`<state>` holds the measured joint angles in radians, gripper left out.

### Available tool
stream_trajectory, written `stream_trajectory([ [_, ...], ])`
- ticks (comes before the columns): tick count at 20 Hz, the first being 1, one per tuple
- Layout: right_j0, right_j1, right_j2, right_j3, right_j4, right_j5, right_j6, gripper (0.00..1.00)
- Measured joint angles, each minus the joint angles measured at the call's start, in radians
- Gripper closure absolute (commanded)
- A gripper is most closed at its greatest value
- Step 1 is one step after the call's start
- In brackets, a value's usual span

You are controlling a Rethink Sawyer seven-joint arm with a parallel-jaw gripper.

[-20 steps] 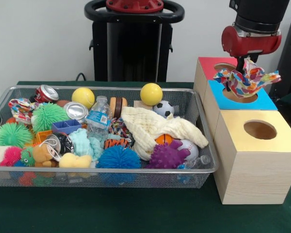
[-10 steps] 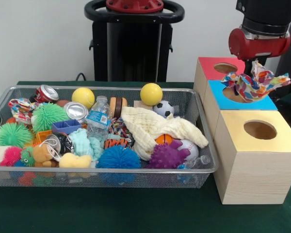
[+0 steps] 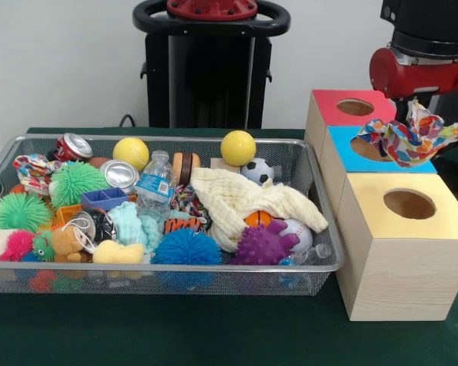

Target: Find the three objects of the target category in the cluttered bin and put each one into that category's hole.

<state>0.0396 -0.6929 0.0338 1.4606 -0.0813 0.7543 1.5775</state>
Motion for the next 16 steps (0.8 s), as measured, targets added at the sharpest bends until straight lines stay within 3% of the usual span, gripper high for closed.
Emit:
stream_trajectory([
  [10,0.0,0.0,0.0,-0.029,0.0,-0.016,0.0,1.0],
  [16,0.0,0.0,0.0,-0.03,0.0,-0.08,0.0,1.0],
])
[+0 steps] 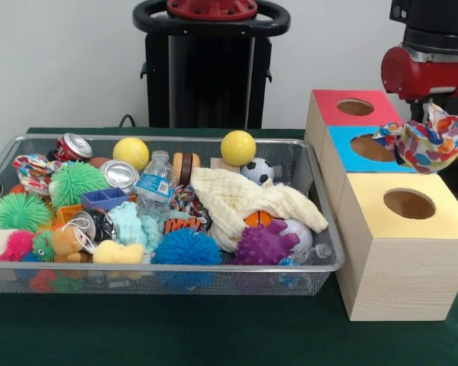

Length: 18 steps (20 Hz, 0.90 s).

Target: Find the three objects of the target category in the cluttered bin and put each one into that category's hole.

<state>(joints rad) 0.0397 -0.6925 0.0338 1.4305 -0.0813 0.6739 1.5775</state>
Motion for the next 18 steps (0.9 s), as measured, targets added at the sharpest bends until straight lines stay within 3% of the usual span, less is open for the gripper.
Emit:
stream_trajectory([
  [11,0.0,0.0,0.0,0.0,0.0,-0.147,0.0,1.0],
  [18,0.0,0.0,0.0,0.0,0.0,-0.18,0.0,1.0],
])
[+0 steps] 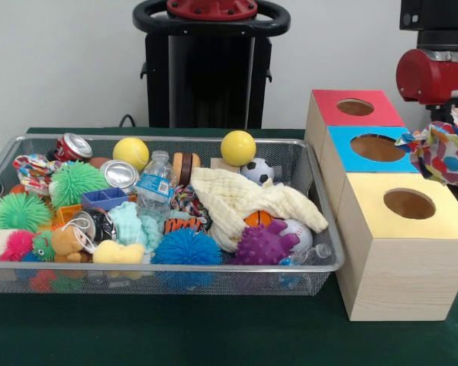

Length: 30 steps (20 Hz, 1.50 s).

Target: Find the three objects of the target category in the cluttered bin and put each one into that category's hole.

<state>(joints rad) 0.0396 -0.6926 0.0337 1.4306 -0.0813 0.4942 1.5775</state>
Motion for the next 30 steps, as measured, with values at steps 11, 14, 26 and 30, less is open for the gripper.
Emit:
stream_trajectory([
  [11,0.0,0.0,-0.024,0.0,-0.003,-0.048,0.0,1.0],
  [14,0.003,0.0,-0.039,0.0,-0.005,-0.07,0.0,1.0],
  [26,0.01,0.0,-0.077,0.006,-0.01,-0.116,0.0,1.0],
  [30,0.01,0.001,-0.078,0.022,-0.013,-0.135,0.0,1.0],
])
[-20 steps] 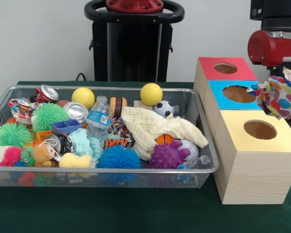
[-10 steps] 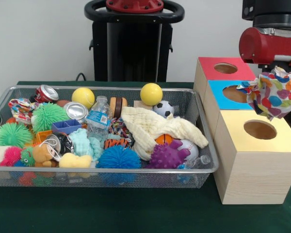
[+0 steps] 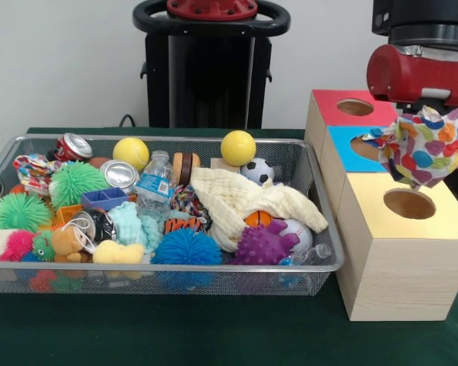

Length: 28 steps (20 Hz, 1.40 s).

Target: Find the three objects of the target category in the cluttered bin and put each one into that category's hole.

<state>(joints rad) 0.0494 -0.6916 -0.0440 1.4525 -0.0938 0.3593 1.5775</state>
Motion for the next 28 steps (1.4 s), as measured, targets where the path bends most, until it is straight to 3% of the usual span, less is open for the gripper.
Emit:
stream_trajectory([
  [28,-0.047,0.039,0.01,0.099,0.01,-0.062,0.0,1.0],
])
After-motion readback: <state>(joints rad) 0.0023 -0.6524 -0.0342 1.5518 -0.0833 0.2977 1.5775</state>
